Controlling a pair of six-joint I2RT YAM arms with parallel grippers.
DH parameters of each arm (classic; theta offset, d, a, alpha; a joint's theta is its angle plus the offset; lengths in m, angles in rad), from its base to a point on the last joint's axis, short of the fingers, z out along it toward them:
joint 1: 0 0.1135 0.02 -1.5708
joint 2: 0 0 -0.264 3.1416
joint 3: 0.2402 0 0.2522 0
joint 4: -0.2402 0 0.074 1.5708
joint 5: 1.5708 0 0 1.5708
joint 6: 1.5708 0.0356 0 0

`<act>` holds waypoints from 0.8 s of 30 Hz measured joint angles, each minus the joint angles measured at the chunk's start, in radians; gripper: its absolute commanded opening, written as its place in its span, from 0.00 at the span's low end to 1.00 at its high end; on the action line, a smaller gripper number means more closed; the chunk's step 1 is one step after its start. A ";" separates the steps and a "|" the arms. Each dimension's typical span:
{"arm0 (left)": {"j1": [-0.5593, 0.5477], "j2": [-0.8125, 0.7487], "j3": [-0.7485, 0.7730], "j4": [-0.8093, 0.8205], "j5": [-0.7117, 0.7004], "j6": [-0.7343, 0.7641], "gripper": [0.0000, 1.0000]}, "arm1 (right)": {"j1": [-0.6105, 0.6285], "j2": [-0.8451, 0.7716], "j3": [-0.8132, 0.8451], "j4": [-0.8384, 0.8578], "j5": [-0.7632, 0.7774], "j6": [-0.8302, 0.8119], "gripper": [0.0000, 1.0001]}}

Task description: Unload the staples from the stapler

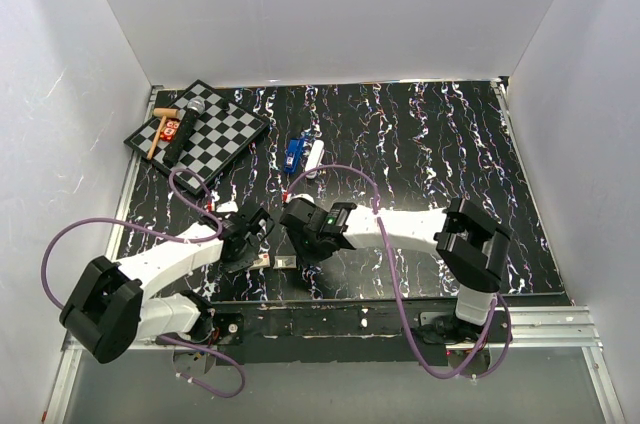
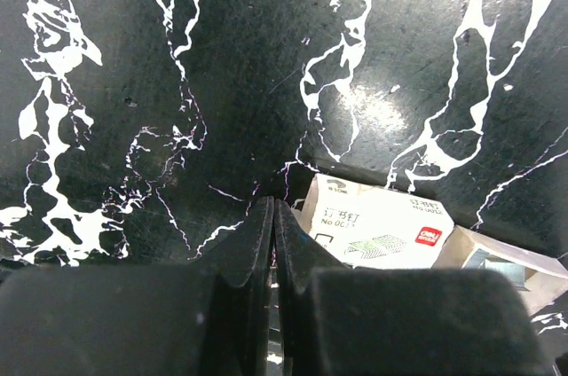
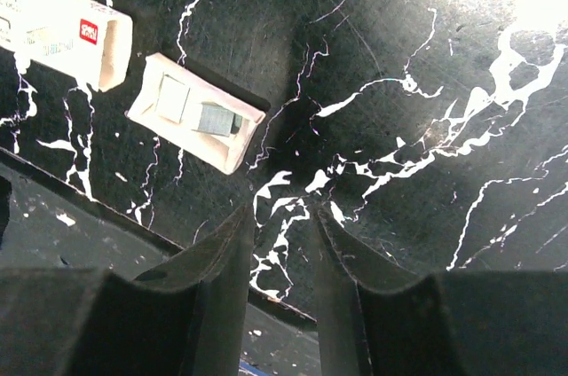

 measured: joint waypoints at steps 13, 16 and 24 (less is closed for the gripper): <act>0.000 -0.066 -0.033 0.079 0.003 0.053 0.00 | 0.000 0.052 0.064 0.020 0.002 0.079 0.38; 0.000 -0.071 -0.034 0.093 0.003 0.060 0.00 | 0.000 0.077 0.079 0.019 0.001 0.091 0.37; 0.000 -0.071 -0.041 0.122 0.011 0.079 0.00 | 0.000 0.109 0.099 0.017 0.004 0.107 0.32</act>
